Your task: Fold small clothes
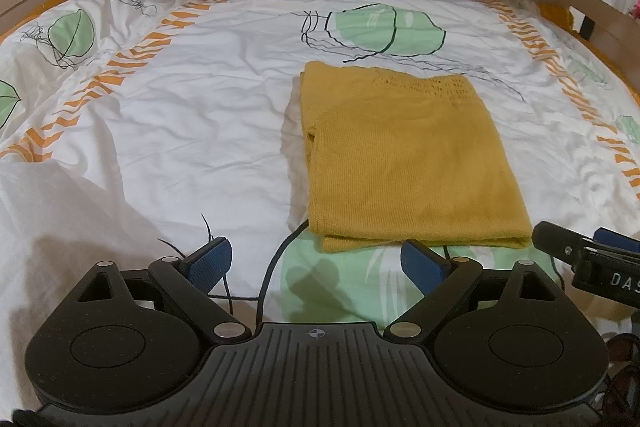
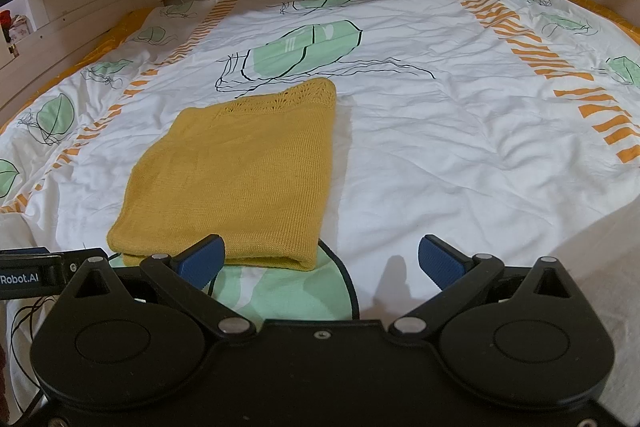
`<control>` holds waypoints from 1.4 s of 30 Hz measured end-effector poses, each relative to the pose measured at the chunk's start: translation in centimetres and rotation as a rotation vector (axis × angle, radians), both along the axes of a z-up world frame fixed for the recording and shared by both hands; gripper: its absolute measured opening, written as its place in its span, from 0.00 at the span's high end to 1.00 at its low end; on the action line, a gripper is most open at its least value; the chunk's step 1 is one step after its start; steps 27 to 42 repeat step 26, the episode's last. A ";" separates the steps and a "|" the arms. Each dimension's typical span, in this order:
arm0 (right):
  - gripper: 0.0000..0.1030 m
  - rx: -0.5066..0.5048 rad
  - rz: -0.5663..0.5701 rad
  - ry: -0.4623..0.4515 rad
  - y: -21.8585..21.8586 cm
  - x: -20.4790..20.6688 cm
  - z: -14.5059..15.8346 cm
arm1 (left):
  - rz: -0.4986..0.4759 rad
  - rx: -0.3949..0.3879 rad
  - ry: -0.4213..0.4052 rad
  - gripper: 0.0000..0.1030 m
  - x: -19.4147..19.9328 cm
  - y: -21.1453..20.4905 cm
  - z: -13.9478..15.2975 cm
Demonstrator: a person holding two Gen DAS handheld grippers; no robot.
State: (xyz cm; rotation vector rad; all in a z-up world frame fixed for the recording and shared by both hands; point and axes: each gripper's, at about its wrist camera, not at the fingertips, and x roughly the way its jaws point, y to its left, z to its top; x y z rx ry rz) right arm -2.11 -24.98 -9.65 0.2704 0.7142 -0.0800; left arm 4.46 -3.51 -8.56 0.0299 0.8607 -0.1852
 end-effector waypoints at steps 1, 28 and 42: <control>0.00 0.000 0.000 0.000 0.0 0.0 0.0 | -0.002 0.000 0.001 0.12 0.0 0.0 0.0; 0.01 0.000 0.001 0.000 0.0 0.0 0.0 | 0.011 0.003 0.008 0.15 0.3 0.4 -0.1; 0.01 0.000 0.001 0.000 0.0 0.0 0.0 | 0.011 0.003 0.008 0.15 0.3 0.4 -0.1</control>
